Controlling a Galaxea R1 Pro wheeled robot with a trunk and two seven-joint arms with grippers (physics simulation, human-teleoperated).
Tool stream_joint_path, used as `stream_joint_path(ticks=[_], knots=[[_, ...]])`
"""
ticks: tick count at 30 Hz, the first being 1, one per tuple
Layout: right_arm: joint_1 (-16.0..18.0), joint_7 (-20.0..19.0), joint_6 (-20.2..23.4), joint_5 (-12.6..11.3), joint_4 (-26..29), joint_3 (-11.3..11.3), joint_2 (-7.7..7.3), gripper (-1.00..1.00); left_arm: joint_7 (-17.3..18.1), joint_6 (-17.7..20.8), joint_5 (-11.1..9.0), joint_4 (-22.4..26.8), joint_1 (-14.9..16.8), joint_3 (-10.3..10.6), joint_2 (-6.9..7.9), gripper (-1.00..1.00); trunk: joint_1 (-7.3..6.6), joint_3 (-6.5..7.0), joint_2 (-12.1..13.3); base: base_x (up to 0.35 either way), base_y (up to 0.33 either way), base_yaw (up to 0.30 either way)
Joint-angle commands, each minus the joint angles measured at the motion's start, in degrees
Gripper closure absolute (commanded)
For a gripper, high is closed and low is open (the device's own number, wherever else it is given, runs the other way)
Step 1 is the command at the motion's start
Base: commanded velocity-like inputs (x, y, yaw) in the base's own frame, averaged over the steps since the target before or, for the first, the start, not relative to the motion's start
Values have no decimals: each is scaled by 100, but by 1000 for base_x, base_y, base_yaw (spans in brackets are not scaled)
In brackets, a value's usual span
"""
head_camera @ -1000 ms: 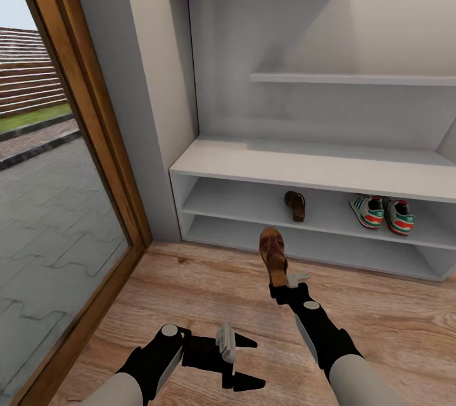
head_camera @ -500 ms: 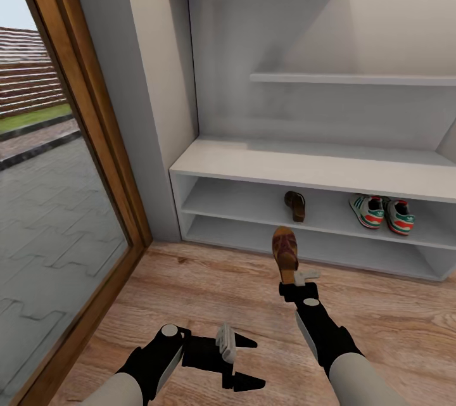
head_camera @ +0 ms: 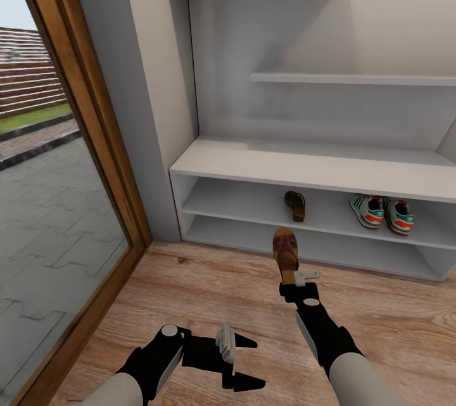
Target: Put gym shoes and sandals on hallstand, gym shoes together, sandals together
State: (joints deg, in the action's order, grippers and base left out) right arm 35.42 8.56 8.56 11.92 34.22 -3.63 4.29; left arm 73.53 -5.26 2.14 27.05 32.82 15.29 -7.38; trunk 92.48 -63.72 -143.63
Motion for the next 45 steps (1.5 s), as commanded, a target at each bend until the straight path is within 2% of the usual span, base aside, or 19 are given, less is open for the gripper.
stream_joint_path(ticks=[1,4,6,7,10,13,28,33,45], knots=[[9,-5,57,44,13,-23,3,100,4,-54,23,2,3,0,0,-100,-1,-5,-2,0,0,0],[26,-21,287,38,21,-23,1,100,4,-54,23,2,2,0,0,-100,-1,-5,-2,0,0,0],[35,-27,810,4,35,-23,2,100,4,-54,23,2,-2,0,0,-100,-1,-5,-2,0,0,0],[46,-28,932,-4,41,-23,2,100,4,-54,23,2,-1,0,0,-100,-1,-5,-2,0,0,0],[260,-30,1659,-30,106,-23,5,100,4,-54,23,2,3,0,0,-100,-1,-5,-2,0,0,0],[321,-27,1801,-33,117,-23,9,100,4,-54,23,2,3,0,-3,-100,-1,-5,-2,0,0,0],[342,-13,1769,-32,112,-21,11,100,4,-54,23,2,-4,0,-65,-100,-1,-5,-2,0,0,0],[350,1,1180,-32,112,-17,11,100,4,-54,23,2,-4,0,-79,-100,-1,-5,-2,0,0,0],[351,14,1078,-32,320,-9,11,100,4,-54,23,-1,-4,0,-88,-100,-1,-5,-2,0,0,0]])
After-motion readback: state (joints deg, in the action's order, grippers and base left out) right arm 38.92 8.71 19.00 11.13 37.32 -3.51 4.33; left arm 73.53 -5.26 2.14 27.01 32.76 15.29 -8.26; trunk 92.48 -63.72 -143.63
